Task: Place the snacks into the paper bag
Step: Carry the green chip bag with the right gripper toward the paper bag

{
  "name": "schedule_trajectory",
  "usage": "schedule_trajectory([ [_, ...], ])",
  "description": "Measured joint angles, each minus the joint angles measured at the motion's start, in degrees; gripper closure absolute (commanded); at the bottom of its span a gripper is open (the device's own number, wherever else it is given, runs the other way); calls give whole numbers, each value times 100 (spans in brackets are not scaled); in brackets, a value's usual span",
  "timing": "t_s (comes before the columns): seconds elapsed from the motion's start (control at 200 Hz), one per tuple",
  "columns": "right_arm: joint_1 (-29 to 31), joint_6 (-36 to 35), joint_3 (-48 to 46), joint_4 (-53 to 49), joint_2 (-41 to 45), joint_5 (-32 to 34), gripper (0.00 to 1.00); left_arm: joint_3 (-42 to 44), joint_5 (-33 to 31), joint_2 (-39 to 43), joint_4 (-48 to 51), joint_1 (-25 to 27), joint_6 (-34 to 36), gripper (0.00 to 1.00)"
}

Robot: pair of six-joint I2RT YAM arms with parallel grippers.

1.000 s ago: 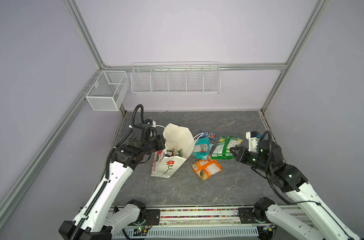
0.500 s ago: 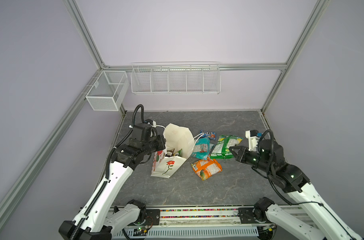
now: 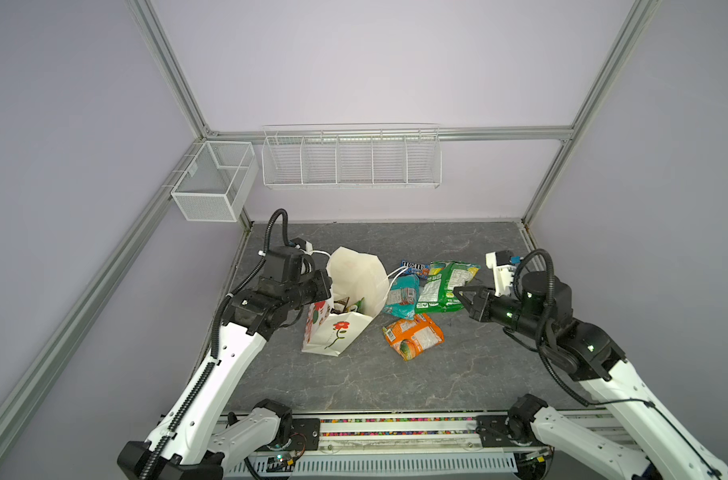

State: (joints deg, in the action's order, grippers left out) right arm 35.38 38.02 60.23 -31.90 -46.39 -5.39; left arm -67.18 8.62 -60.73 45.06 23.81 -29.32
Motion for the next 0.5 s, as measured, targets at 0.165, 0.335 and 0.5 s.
schedule_trajectory([
  [0.165, 142, -101, 125, 0, -52, -33, 93, 0, 0, 7, 2, 0, 0, 100],
  [0.335, 280, -192, 251, 0, -153, -63, 93, 0, 0, 11, 4, 0, 0, 100],
  [0.5, 415, -262, 389, 24, -190, -74, 93, 0, 0, 11, 4, 0, 0, 100],
])
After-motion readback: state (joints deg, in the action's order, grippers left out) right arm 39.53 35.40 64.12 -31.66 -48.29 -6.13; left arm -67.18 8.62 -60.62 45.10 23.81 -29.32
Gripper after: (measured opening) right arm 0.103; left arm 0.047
